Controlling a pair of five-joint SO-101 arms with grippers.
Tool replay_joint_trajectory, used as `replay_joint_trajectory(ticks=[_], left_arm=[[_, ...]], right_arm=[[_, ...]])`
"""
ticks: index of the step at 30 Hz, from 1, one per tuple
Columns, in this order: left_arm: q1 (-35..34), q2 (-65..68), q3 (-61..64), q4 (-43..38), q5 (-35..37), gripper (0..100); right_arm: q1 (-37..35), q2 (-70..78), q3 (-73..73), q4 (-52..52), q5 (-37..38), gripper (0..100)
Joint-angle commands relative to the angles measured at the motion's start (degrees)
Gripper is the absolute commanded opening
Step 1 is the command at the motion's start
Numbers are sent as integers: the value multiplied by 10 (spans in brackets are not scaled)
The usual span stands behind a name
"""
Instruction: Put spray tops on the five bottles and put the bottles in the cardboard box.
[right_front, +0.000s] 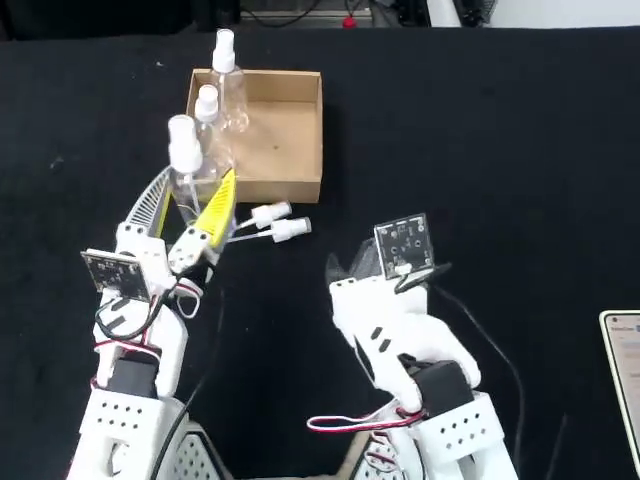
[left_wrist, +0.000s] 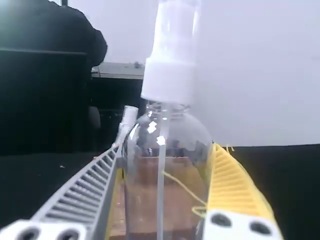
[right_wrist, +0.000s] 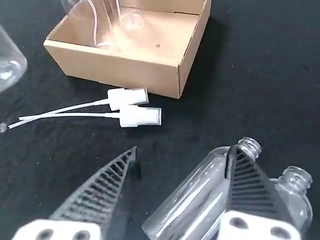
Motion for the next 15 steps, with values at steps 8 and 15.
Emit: replay_joint_trajectory(ticks=[8, 15], left_arm=[[-15, 17, -85, -11, 8, 224], [-37, 207, -204, -14, 11, 224]], right_arm=[[-7, -9, -3, -18, -5, 265], [-6, -9, -3, -18, -5, 265]])
